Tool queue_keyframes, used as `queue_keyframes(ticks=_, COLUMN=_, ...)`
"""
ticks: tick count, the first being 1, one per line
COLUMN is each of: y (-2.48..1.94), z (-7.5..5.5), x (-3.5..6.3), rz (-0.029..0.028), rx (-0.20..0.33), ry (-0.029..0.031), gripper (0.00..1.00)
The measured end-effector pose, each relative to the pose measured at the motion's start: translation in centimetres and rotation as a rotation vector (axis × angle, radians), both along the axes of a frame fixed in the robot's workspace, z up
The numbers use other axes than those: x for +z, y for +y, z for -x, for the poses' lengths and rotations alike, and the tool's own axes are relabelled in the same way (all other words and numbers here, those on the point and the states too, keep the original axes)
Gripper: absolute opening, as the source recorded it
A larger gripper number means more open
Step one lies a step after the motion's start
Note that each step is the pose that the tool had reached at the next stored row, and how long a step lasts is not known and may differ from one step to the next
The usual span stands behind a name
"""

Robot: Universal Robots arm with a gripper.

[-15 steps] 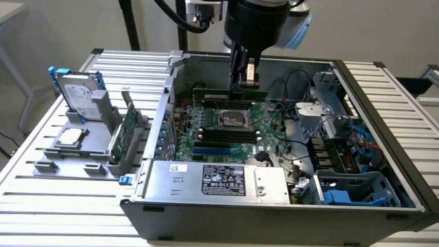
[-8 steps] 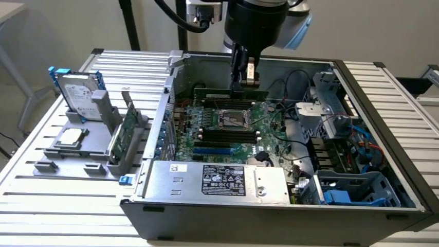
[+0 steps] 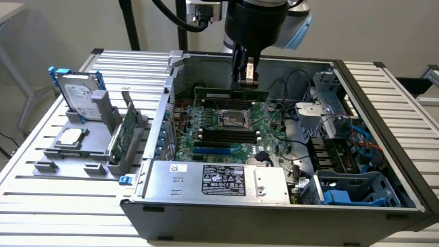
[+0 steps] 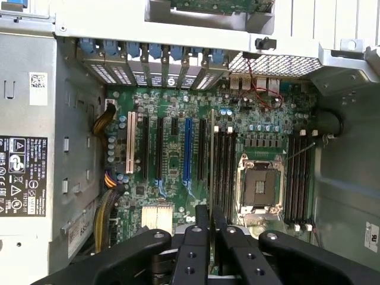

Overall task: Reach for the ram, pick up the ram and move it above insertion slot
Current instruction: 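Pick up the ram and move it above insertion slot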

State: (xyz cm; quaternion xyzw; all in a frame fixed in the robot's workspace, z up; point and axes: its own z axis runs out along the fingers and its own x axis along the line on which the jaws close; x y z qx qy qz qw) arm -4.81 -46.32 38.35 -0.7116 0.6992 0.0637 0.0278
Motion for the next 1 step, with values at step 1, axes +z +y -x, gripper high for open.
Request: queue_keyframes(ticks=1, y=0.00, z=0.00, x=0.00, rz=0.0000, rx=0.000, ry=0.0000, gripper=0.14)
